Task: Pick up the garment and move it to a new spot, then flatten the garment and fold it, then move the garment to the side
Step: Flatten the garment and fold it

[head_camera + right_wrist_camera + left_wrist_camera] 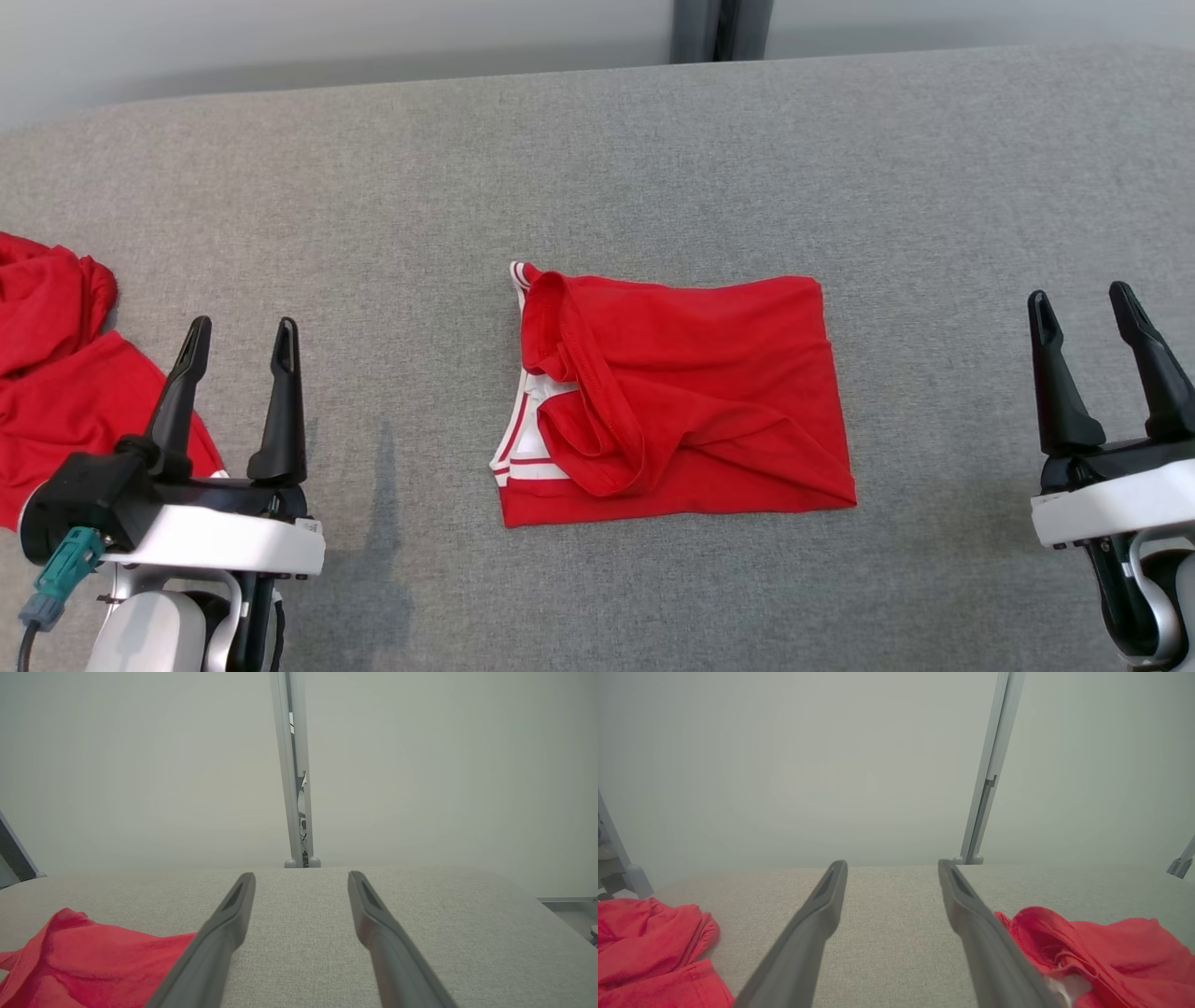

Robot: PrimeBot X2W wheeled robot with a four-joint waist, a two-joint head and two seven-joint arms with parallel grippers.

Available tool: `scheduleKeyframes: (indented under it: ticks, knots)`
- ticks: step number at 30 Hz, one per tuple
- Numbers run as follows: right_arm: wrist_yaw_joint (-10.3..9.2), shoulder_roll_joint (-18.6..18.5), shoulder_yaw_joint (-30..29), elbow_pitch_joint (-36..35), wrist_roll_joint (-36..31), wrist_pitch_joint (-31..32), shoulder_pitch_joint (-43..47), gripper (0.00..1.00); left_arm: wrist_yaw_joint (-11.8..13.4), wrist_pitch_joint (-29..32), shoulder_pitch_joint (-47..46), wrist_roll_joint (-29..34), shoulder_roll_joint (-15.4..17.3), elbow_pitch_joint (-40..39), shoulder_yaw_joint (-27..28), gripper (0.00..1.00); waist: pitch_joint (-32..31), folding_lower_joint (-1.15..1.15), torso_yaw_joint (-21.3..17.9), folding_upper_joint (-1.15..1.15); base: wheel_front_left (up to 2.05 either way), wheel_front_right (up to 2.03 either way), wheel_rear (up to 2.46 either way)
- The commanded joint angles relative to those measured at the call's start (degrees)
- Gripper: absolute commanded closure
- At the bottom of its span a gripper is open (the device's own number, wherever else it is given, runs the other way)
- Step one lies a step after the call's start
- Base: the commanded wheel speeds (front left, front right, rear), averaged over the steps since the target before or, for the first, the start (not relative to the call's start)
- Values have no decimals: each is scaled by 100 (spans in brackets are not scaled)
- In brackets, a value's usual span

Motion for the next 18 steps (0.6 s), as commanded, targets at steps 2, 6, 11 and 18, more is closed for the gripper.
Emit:
scheduleKeyframes:
  ticks: [2,6,11,18]
  knots:
    - [-1,-55,32,37,65,33,-57,51,41,10,2,-16,23,-43,-10,0,26,0,36,0,0,0,0]
    - [-1,-155,348,132,144,128,-242,100,37,0,-80,-37,-7,-59,-52,0,92,0,119,0,0,0,0]
    - [-1,-197,1256,440,278,267,-654,100,7,-43,-181,-50,-48,-13,-123,0,189,0,251,0,0,0,0]
    - [-1,-204,2541,1299,656,187,-1276,100,-62,-107,-367,-70,-162,112,-267,0,336,0,474,0,0,0,0]
